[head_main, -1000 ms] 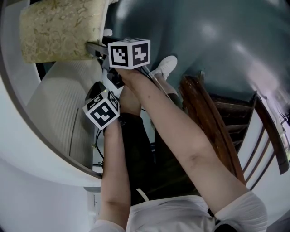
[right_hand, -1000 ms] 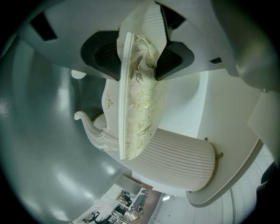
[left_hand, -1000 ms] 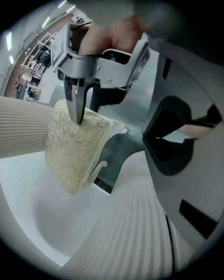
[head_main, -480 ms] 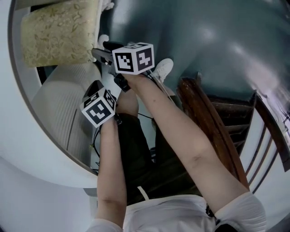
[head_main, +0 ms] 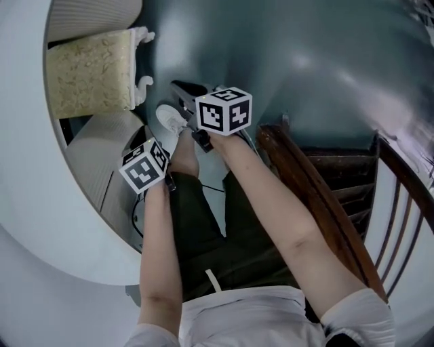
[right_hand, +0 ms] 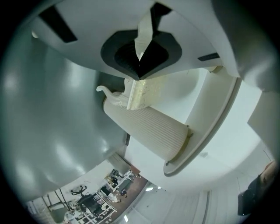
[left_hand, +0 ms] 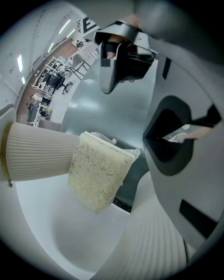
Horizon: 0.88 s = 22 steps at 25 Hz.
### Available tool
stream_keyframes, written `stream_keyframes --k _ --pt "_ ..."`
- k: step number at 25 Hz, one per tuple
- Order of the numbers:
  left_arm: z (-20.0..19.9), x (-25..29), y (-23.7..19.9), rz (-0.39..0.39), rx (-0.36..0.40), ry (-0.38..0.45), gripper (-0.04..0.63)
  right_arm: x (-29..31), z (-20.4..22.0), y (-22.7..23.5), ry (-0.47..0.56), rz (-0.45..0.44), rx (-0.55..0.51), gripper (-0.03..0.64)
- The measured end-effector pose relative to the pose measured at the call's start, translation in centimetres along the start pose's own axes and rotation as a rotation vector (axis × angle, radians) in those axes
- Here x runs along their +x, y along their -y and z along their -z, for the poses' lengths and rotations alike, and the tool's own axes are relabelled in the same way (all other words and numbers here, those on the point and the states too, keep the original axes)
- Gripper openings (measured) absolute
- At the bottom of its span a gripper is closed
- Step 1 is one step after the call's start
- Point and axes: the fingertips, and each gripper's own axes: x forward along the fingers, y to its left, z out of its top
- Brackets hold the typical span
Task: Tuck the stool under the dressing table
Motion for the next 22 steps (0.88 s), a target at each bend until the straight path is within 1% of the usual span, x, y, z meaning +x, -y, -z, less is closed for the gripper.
stream_keyframes --k 4,8,12,16,22 --pt "-2.1 -2.2 3.1 0.081 0.037 0.041 0.003 -4.8 -2.1 -0.8 0.039 0.023 -0.035 0.011" --pt "-3.9 -5.2 6.5 0.195 0.072 0.079 0.002 -9.4 -4.1 -2.5 0.074 0.048 -0.082 0.011" --pt "-6.8 -8.5 10.9 0.322 0.152 0.162 0.002 -14.0 -7.7 -4.6 0.144 0.063 -0.158 0.011" --pt "-8.7 -12.5 14.0 0.430 0.192 0.226 0.002 -18.3 -9.9 -7.1 0.193 0.079 -0.228 0.011" --pt "-13.0 -19.1 17.3 0.511 0.298 0.345 0.002 -24.6 -13.5 -11.3 0.290 0.099 -0.312 0.011"
